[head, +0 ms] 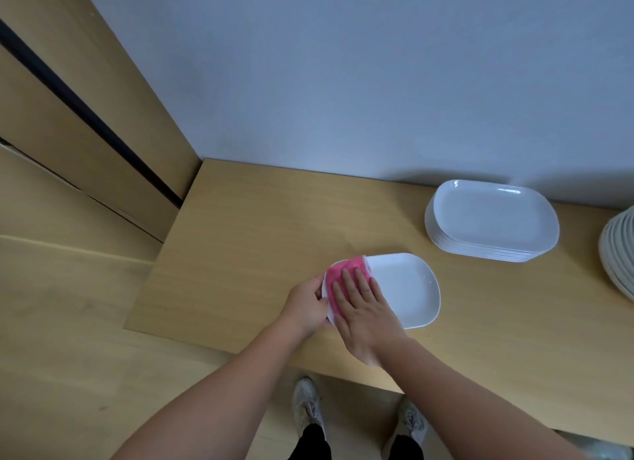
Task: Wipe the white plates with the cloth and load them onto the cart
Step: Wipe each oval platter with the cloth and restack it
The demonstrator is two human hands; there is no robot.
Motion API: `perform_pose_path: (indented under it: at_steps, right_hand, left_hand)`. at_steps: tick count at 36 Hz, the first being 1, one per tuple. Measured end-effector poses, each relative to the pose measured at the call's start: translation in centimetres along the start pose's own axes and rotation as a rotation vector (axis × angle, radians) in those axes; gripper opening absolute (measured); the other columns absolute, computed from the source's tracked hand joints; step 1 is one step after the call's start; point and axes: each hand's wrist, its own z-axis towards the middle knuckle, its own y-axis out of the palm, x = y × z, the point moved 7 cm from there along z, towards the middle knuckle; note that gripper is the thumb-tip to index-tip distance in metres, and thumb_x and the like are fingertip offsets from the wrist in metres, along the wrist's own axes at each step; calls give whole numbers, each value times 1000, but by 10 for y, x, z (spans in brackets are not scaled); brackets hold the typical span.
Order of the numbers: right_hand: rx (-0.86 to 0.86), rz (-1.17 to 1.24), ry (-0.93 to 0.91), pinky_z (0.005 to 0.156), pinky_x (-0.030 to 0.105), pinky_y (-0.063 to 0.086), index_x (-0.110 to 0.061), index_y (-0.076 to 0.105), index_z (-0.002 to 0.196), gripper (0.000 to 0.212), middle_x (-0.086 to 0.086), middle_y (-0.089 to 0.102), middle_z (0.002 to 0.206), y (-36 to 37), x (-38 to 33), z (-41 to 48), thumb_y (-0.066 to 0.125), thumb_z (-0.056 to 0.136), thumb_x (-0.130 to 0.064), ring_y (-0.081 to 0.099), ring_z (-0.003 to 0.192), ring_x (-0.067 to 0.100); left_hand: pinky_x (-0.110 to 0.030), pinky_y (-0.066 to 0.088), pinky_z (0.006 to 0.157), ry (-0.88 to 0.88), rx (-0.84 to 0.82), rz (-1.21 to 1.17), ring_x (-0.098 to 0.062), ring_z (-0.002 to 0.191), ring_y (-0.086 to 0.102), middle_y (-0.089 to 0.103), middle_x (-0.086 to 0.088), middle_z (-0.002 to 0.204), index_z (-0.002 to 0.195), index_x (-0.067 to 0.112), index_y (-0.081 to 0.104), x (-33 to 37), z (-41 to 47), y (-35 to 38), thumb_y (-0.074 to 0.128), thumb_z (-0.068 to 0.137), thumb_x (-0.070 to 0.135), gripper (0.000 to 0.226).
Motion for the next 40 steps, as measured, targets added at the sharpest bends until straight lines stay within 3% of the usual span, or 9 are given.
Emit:
perform_pose_path:
  at_steps: [3, 7, 13, 23, 27, 30, 33, 36, 40]
  right_hand:
    - [2, -38, -9, 117, 43, -18, -18, -22, 149, 64, 6, -30, 155, 1, 2, -1, 14, 100, -36, -35, 140, 27]
    - [1, -42, -9, 117, 40, -18, -20, -25, 146, 67, 2, -34, 152, 0, 11, -4, 20, 98, -32, -37, 137, 24]
    - [0, -31, 39, 115, 36, -19, -21, -24, 145, 60, -2, -34, 150, 2, 40, -15, 15, 101, -33, -40, 133, 20]
    - [7, -87, 207, 113, 38, -17, -20, -23, 144, 57, -5, -28, 151, -1, 111, -41, 7, 99, -38, -34, 135, 14]
    - [-14, -71, 228, 118, 36, -6, -22, -18, 148, 60, -9, -29, 150, -4, 121, -50, 13, 99, -37, -32, 137, 14]
    - [-48, 1, 275, 119, 37, 15, -25, -5, 154, 61, -6, -24, 157, -8, 123, -57, 24, 100, -31, -15, 147, 27]
    - [-6, 97, 303, 108, 37, 37, -22, 13, 154, 64, 0, -15, 161, -17, 119, -63, 37, 95, -16, 20, 139, 31]
    - [94, 172, 317, 100, 34, 40, -22, 30, 149, 61, 6, 0, 162, -28, 122, -71, 42, 90, -11, 39, 124, 32]
    - [227, 406, 324, 102, 35, 40, -17, 48, 141, 50, 9, 26, 156, -41, 133, -84, 47, 92, -7, 44, 128, 33]
  left_hand:
    - [-49, 61, 67, -3, 55, 9, -19, 71, 68, 65, 16, 61, 81, 42, 69, 3, -2, -1, 48, 84, -4, 51]
    - [-39, 61, 56, -45, 134, 19, -6, 57, 63, 61, 16, 59, 88, 36, 66, 6, -6, -2, 46, 81, -5, 47]
    - [-42, 60, 75, -4, 153, 128, -19, 75, 61, 57, 14, 73, 114, 24, 68, 13, -11, 0, 42, 81, -6, 52]
    - [-47, 60, 72, -18, 204, 129, -36, 82, 67, 68, -4, 83, 90, 25, 69, 12, -14, -1, 37, 74, -2, 44]
    - [-43, 58, 68, -27, 233, 149, -36, 76, 67, 69, -4, 79, 82, 27, 68, 13, -14, -1, 37, 71, -2, 43]
    - [-46, 60, 73, -39, 250, 138, -33, 78, 68, 69, 2, 84, 77, 34, 61, 12, -15, 0, 38, 74, -1, 42]
    - [-48, 59, 75, -38, 271, 157, -31, 82, 67, 65, 2, 90, 99, 26, 62, 11, -16, -1, 42, 81, 0, 37]
    - [-47, 58, 77, -47, 281, 206, -30, 84, 66, 62, 0, 94, 107, 25, 52, 10, -16, -1, 46, 87, 6, 29]
    - [-34, 50, 81, 76, 264, 453, -23, 96, 58, 60, -3, 111, 113, 20, 53, 12, -19, -2, 47, 92, 13, 23]
